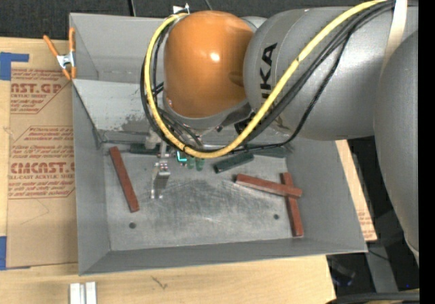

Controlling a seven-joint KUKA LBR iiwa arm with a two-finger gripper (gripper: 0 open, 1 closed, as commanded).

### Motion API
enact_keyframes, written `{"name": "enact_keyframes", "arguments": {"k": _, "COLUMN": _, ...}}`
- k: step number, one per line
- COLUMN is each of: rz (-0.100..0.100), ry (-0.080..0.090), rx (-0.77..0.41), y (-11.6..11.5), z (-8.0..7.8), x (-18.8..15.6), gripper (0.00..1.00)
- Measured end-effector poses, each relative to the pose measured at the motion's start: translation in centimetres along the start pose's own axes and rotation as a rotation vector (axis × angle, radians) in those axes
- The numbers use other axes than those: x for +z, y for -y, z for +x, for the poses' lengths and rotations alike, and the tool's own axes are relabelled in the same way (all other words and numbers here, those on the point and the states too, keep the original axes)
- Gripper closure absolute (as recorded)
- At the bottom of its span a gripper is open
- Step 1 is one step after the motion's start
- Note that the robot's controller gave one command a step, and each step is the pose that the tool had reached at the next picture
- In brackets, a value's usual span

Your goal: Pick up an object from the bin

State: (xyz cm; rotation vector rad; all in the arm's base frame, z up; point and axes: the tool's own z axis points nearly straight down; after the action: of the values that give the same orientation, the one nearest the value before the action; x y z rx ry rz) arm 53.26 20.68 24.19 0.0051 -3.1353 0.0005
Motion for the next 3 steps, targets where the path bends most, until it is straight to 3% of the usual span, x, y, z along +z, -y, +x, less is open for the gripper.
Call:
{"name": "enact_keyframes", "arguments": {"k": 1, "rz": -0.001, "ry": 0.008, "rx": 0.002, "y": 0.1, "z": -0.2, "x": -0.4, "gripper": 0.0}}
{"name": "enact_keyframes", "arguments": {"k": 2, "rz": -0.004, "ry": 0.014, "rx": 0.004, "y": 2.9, "z": -1.3, "x": 4.8, "gripper": 0.0}}
{"name": "enact_keyframes", "arguments": {"k": 3, "rz": 0.0, "ry": 0.003, "rx": -0.026, "y": 5.5, "z": -2.8, "x": 7.8, "gripper": 0.0}}
